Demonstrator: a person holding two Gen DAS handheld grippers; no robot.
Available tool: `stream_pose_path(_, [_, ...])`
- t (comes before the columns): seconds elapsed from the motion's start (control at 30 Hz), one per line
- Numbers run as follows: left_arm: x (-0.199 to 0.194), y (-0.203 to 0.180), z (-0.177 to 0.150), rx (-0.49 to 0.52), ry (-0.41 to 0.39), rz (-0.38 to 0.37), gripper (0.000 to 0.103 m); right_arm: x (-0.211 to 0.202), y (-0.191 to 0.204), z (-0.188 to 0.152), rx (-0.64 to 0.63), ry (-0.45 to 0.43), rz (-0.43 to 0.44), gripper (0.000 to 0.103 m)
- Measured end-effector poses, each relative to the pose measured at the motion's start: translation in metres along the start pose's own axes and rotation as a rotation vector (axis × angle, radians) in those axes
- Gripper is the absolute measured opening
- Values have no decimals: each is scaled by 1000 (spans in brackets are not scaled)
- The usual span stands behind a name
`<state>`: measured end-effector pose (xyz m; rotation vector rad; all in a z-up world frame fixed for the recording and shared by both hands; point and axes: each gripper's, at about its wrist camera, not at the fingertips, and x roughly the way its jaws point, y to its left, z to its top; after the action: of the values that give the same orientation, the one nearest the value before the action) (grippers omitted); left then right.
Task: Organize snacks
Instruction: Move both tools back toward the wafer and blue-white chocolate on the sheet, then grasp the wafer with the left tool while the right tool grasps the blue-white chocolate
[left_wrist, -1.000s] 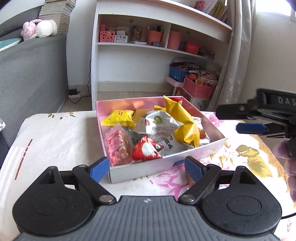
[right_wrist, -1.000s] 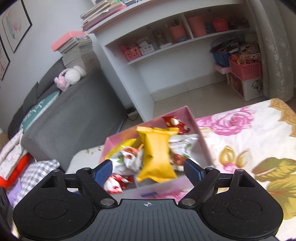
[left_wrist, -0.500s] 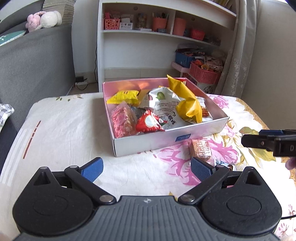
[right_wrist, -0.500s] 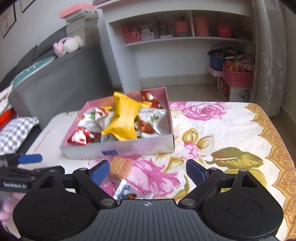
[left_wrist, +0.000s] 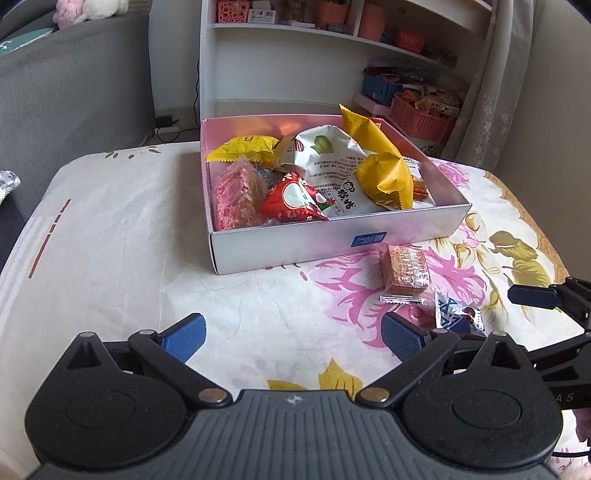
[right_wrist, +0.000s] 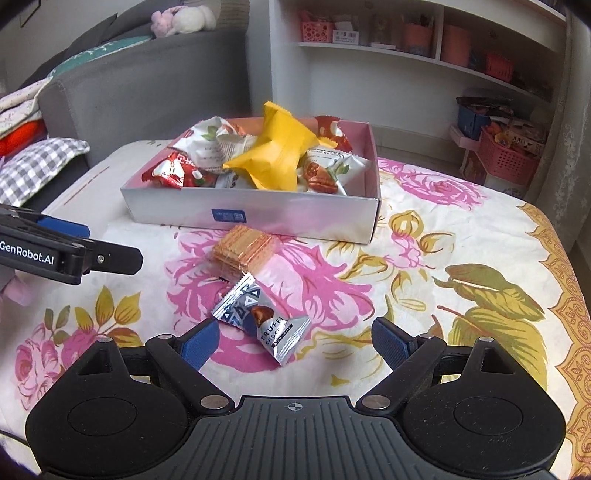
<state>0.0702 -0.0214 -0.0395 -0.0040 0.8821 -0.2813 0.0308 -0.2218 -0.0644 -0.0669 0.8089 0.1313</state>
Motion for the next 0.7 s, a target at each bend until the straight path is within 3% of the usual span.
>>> stream_pose_path(0.23, [7, -7, -1, 9, 2, -2, 101, 9, 6, -2, -48, -28, 12, 88])
stream_pose_path(0.37, [10, -12, 0, 10, -5, -15, 101, 12, 11, -2, -85, -43, 25, 79])
stream_pose_path(0.53, [12, -18, 1, 2, -20, -35, 99, 15, 11, -1, -83, -41, 62, 51])
stream_pose_path(0.6, [13, -21, 1, 0, -28, -44, 98, 15, 10, -1, -83, -42, 70, 35])
stream_pose_path(0.7, [15, -26, 2, 3, -39, -61, 94, 13, 6, -1, -87, -40, 82, 32])
